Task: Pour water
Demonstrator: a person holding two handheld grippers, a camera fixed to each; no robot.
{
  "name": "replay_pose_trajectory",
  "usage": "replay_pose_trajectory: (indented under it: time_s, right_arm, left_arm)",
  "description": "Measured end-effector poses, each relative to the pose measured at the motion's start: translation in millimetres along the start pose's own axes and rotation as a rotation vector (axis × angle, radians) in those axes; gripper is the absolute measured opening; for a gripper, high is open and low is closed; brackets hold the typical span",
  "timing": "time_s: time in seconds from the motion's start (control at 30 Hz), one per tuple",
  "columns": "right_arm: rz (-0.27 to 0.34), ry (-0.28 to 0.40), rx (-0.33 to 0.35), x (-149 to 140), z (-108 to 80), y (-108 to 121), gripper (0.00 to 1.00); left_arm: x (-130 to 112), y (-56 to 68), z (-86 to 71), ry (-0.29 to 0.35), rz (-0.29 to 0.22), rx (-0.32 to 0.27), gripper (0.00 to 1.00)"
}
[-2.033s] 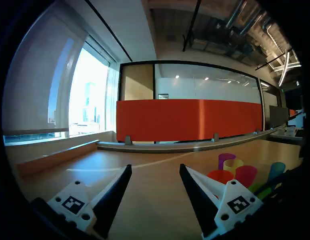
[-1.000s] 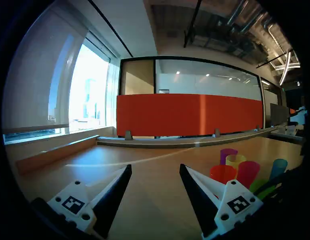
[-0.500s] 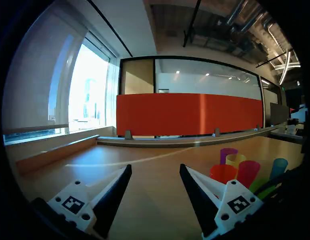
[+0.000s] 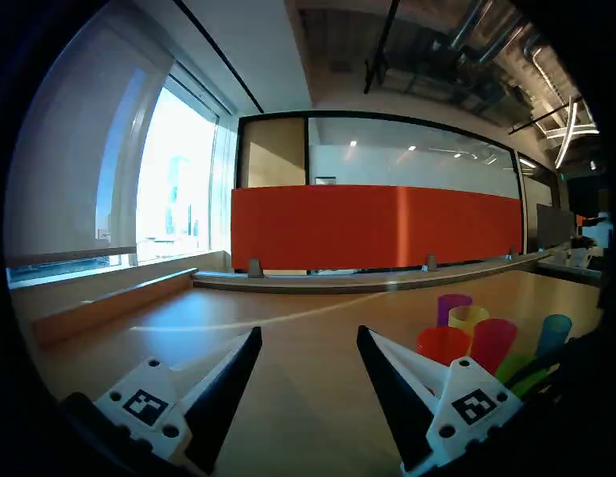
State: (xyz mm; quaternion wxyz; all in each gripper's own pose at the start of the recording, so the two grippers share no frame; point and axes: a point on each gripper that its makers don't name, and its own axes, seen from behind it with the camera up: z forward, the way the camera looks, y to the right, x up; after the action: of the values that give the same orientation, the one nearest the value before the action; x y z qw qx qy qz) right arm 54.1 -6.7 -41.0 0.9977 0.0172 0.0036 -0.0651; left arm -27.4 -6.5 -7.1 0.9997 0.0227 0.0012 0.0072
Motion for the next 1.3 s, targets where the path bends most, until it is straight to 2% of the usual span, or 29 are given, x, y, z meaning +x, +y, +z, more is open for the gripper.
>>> replay_pose_trajectory:
  time_s: [0.6,0.9,1.3]
  right_arm:
    - [0.071,0.058,-0.022,-20,19.3,3,1.00]
    - [0.159,0.056,-0.028,-33,28.7,3,1.00]
    - [0.141,0.024,-0.023,-60,34.9,-8,1.00]
  left_arm:
    - [1,0.0,-0.5,0.000,0.000,0.000,0.88]
    - [0,0.1,-0.5,-0.001,0.000,0.000,0.88]
    - [0,-0.3,-0.2,0.000,0.000,0.000,0.88]
